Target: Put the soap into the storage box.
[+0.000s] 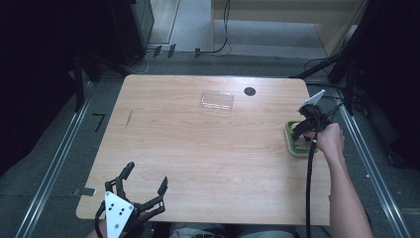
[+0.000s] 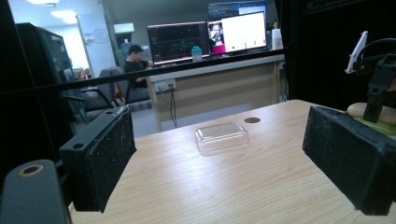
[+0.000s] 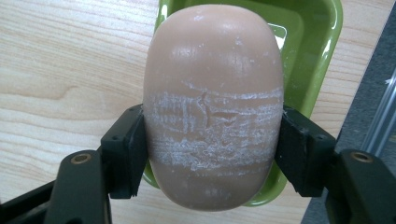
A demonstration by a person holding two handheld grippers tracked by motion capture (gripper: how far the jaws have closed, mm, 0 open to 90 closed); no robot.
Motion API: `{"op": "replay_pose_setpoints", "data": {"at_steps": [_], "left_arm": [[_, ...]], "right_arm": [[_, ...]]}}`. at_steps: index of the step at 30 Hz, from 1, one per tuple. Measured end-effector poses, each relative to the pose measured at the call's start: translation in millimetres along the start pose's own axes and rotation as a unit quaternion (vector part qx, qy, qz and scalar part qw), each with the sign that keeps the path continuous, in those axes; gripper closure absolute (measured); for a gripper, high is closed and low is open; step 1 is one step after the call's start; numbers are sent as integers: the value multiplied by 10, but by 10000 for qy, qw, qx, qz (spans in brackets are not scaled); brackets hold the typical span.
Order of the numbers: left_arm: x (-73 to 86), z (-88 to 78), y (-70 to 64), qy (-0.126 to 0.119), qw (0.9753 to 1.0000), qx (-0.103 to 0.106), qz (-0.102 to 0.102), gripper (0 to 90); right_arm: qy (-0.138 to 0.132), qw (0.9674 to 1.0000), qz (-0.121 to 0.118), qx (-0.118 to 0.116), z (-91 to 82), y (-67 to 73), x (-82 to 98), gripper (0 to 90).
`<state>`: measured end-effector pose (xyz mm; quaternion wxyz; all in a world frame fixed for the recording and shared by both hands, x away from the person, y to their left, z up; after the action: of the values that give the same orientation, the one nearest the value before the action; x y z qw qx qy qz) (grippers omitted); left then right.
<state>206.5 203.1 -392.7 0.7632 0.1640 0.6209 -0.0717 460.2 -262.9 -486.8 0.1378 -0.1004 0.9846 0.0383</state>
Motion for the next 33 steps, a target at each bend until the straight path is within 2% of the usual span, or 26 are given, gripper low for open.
{"op": "replay_pose_setpoints", "data": {"at_steps": [11,26,33], "left_arm": [[0,0,-1,0,10000,4,7,99],[0,-1,-5,-8,10000,18,28,99],[0,-1,-8,-5,10000,24,37,99]], "right_arm": [[-27,9998,188,-28,49,-47,0,334],[-61,9997,253,21,121,-75,-27,334],[-57,9993,357,-12,161,-85,-25,334]]}}
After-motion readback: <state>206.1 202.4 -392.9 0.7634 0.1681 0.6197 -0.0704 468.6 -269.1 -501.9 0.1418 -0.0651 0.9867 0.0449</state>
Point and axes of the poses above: each handheld gripper's, and its own axes: z roughly forward along the jaws, x roughly out of its underside, y roughly to its left, the point moved 6 cm from there along z, roughly forward along the jaws, and after that the axes turned 10 degrees about -y, right-handed, at the moved point
